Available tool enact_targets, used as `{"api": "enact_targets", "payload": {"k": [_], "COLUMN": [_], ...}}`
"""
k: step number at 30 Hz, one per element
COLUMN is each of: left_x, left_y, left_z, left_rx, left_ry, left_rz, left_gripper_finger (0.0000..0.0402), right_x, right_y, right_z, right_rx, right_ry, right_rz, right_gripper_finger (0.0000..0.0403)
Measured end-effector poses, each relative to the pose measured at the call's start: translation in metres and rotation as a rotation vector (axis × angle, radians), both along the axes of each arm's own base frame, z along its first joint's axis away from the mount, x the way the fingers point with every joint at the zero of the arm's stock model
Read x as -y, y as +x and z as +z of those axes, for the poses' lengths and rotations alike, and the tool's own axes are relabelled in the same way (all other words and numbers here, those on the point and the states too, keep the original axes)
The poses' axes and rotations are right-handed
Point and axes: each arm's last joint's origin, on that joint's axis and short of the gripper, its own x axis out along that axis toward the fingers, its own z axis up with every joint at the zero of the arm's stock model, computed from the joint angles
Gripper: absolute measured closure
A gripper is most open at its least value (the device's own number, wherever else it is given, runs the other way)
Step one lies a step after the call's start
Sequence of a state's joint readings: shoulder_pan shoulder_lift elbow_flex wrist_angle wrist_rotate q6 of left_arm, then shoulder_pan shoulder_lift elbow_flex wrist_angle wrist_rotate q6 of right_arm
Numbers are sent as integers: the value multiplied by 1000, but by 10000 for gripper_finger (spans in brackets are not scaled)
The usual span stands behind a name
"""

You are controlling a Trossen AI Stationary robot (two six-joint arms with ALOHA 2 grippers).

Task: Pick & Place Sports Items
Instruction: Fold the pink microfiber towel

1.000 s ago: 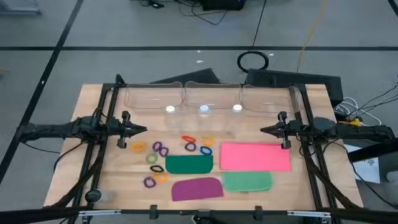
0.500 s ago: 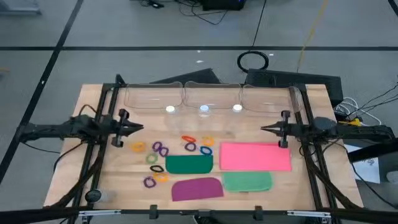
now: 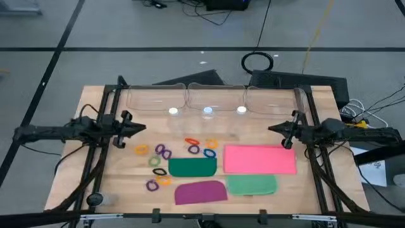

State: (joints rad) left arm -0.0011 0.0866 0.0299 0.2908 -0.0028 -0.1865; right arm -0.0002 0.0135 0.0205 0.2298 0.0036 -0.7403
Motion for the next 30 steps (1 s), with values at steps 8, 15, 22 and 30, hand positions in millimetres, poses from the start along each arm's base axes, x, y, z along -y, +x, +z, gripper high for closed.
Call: {"api": "enact_targets", "payload": {"k": [8,15,22,30], "left_x": [5,18,36,64], "left_y": [18,48,100,168], "left_z": [-3,12,46,73], "left_rx": [-51,-168,-339,-445], "left_ry": [-159,-81,26,128], "left_rz": [-89,-138,-176,-345], "left_gripper_finger": [354,354,317,192], "right_x": [-6,-12,-15,-15], "right_y": [-1,-4,-10,-15], "right_z": [1,5,16,25], "right_rx": [-15,-44,8,35], "right_ry": [250,395,451,651], "right_rz": [267,522,699,801], "right_gripper_finger": [403,403,403,403]}}
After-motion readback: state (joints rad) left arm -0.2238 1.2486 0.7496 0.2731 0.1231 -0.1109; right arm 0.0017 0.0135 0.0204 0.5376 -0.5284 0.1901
